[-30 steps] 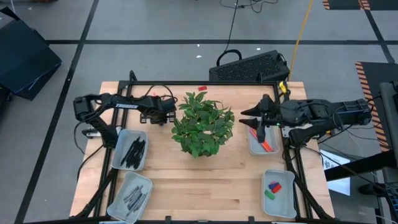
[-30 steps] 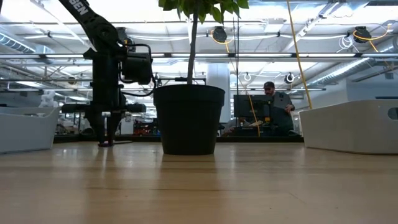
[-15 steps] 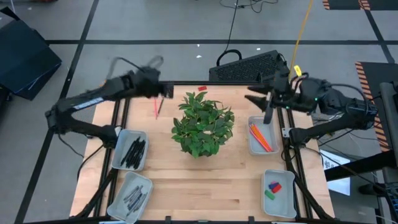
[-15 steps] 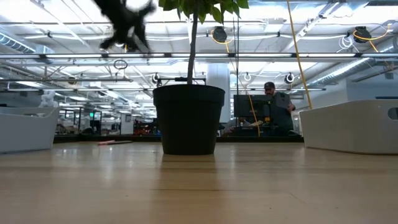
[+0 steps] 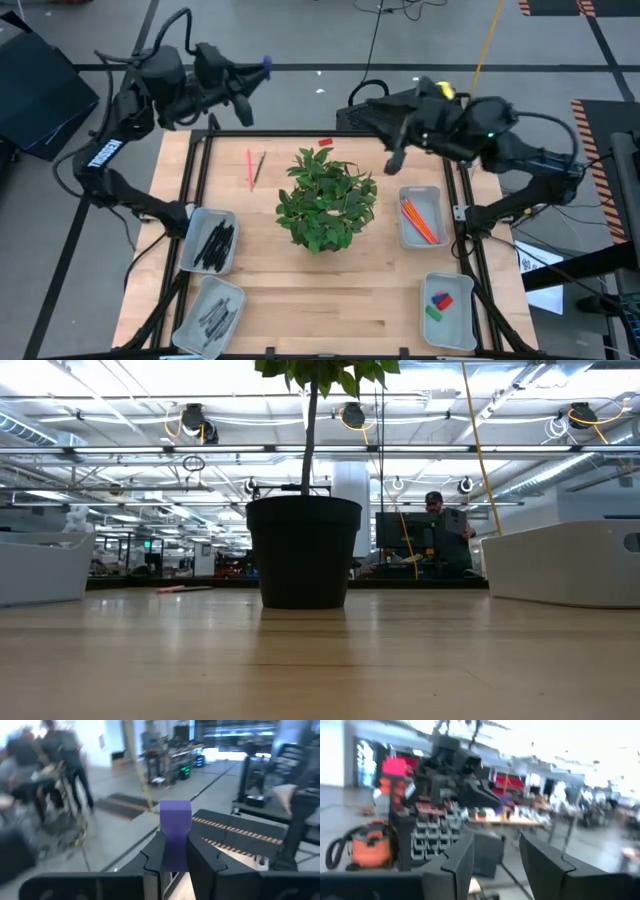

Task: Sort crayons/erasers/pens/pencils in bins
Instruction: Put the purple eraser into the bottom right gray bin

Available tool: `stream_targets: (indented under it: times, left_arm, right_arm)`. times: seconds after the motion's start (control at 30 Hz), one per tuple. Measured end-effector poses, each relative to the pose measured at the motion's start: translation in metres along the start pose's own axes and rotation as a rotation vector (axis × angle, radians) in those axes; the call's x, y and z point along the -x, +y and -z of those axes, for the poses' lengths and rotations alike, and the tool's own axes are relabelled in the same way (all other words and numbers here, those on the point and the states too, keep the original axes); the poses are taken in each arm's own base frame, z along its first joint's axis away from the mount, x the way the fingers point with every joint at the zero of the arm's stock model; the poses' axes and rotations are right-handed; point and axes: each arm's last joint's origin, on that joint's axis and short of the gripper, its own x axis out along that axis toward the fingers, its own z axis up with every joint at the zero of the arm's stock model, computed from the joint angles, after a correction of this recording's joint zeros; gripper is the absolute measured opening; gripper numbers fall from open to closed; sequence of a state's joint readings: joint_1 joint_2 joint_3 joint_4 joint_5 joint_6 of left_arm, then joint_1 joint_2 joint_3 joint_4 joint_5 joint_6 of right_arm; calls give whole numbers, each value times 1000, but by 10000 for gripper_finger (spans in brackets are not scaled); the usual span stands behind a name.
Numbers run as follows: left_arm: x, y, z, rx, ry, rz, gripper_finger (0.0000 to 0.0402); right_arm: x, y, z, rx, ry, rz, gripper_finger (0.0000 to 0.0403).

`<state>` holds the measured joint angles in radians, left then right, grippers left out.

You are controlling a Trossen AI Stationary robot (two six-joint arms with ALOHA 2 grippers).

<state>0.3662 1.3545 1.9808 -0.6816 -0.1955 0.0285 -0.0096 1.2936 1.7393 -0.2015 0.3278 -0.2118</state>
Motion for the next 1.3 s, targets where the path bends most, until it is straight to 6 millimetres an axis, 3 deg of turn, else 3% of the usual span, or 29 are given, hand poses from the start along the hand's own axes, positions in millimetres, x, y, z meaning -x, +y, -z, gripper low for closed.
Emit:
stream_targets:
  times: [0.2,0.33,0.67,0.87,1.3]
  left_arm:
    - [-35,-48,0,-201,-36,30,62]
    - [-62,-80,10,-337,-46,-29,62]
    - [-91,-132,20,-572,-144,-61,63]
    - [-95,-147,24,-671,-162,-81,63]
    - [-92,-149,22,-704,-155,-126,63]
  right_arm:
    - [-28,12,9,30,-52,25,153]
    - [-40,16,20,3,2,166,153]
    - [-41,16,18,-89,-23,170,153]
    - [-41,16,18,-98,-22,167,135]
    - [-41,15,18,-125,-26,176,16]
